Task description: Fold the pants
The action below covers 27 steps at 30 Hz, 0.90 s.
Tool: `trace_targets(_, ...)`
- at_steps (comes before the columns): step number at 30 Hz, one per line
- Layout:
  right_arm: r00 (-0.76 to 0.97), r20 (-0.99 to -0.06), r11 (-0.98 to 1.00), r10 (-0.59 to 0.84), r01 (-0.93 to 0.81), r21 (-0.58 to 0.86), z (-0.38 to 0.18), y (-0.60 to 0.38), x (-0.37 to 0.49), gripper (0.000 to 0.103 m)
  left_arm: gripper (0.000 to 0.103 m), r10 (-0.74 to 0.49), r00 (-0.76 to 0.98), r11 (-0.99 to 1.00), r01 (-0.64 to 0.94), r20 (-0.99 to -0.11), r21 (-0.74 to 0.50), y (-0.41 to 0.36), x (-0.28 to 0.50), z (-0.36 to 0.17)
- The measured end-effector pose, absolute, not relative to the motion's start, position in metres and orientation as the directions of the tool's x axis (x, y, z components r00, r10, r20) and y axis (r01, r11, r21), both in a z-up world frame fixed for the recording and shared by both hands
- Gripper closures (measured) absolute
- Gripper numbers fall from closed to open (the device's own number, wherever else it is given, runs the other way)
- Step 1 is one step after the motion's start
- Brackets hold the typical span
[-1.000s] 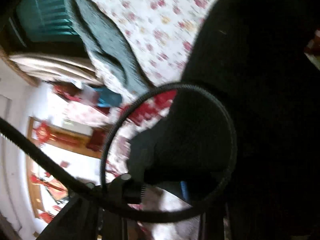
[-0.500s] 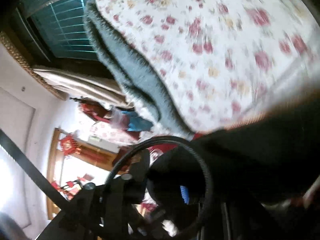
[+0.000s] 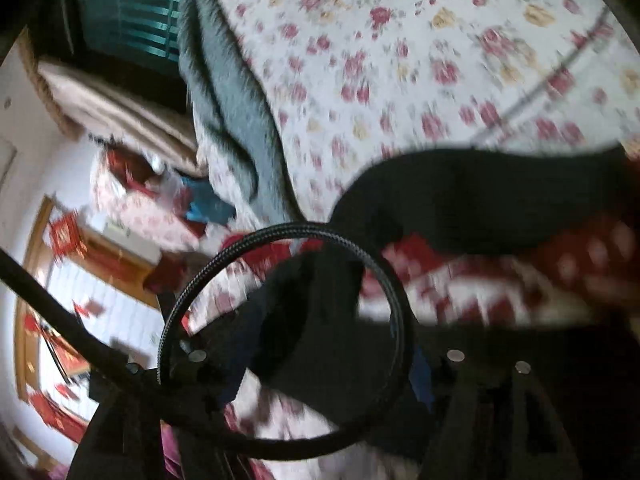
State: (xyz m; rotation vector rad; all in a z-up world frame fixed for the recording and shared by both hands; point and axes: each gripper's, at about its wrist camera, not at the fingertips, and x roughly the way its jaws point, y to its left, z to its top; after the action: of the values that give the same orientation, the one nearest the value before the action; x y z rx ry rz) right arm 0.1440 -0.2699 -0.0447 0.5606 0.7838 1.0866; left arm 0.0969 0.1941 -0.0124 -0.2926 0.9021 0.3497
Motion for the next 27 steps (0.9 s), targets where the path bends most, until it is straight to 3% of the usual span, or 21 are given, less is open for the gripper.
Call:
trace_targets(6,0.264,-0.372,0.454,0.89,-0.587,0.67,-0.072,-0.275,0.08,0.032,0.031,0.215,0.553,0.9,-0.432,-0.805,-0.056,0.171,0.047,-0.032)
trace_targets(14,0.299,-0.409,0.506,0.862,-0.501,0.702,-0.105,-0.309,0.047,0.029,0.031,0.219,0.55,0.88,-0.467,-0.806,-0.08,0.165,0.016,-0.041)
trace_targets(27,0.441,-0.471,0.644,0.764,-0.572,0.508,-0.081,-0.289,0.001,0.025,0.031,0.188,0.626,0.911,-0.4,-0.757,-0.104,0.126,-0.011,-0.016)
